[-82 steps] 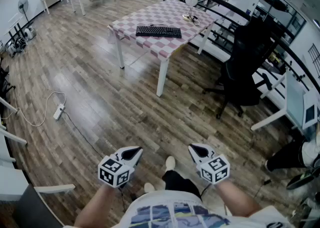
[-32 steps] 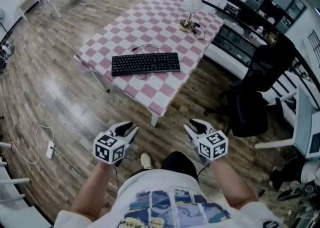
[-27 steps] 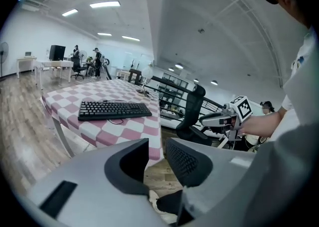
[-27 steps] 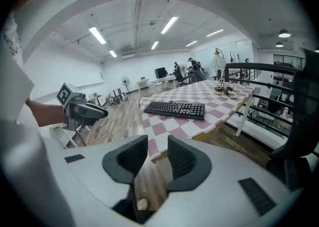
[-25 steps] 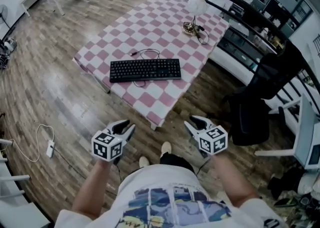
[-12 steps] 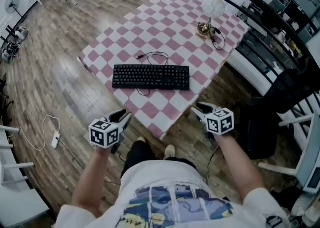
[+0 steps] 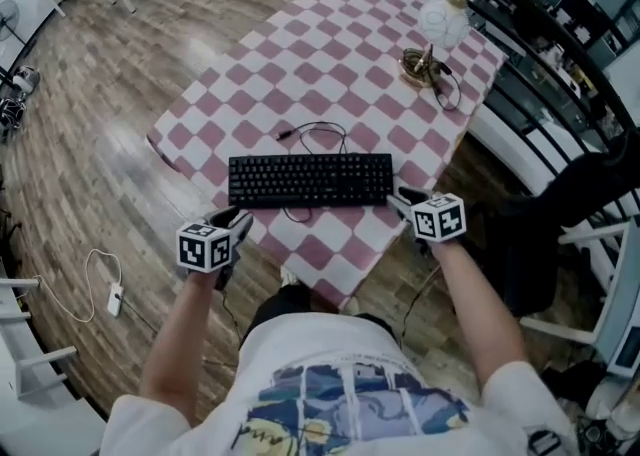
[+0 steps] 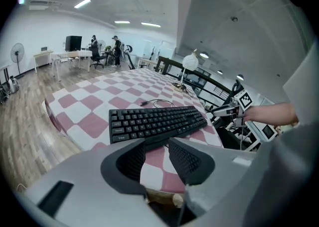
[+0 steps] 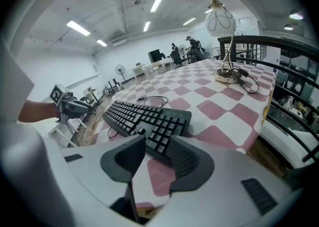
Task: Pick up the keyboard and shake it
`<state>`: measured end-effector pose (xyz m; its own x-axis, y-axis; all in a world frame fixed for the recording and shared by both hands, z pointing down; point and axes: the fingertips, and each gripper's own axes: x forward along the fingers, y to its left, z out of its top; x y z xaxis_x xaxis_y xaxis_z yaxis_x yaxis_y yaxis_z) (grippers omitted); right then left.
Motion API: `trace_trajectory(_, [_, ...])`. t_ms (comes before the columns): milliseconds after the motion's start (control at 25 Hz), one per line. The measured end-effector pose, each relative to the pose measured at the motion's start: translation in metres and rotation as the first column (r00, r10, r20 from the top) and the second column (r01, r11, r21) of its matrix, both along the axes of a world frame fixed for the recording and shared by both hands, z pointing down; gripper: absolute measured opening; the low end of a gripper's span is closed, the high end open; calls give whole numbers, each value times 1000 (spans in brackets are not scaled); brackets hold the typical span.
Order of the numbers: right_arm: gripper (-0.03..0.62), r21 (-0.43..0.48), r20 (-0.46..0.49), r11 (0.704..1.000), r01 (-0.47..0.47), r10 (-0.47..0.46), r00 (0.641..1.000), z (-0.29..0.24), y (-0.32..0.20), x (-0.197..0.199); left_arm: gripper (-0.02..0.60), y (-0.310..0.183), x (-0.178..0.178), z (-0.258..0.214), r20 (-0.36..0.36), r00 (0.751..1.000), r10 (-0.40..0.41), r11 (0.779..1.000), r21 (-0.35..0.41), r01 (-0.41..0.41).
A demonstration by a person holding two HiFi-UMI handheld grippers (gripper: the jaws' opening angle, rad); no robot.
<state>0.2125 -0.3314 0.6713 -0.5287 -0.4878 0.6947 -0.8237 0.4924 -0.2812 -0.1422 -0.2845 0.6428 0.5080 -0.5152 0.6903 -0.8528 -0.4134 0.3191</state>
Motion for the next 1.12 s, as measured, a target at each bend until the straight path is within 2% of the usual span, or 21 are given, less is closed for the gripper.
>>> trace_trajectory(120, [164,-23,-29,999,-26,26,999,13,-25,-4,143,-28,-10,17,34,999,13,1000,-20,-12])
trace_trajectory(360, [207,-94,-60,993,-66,60,996,40,-51,-4,195,-70,-42,48,89,996,-8,996,-83,15])
trace_trajectory(640, [282,-196,-11,979,-50,48,999,61,-65,-9,253,-86,-42,71,-26,1000,6,985,-171,-10])
trace_trajectory(760, [295,-234,-5,972,-38,38,999,68,-66,-11,258,-90,-43,76,-29,999,15,982,-185,-20])
trace_trajectory(1120, [304,-268,11,963,-17,20,1000,76,-67,-17,282,-96,-40,94,-35,999,27,966,-255,-35])
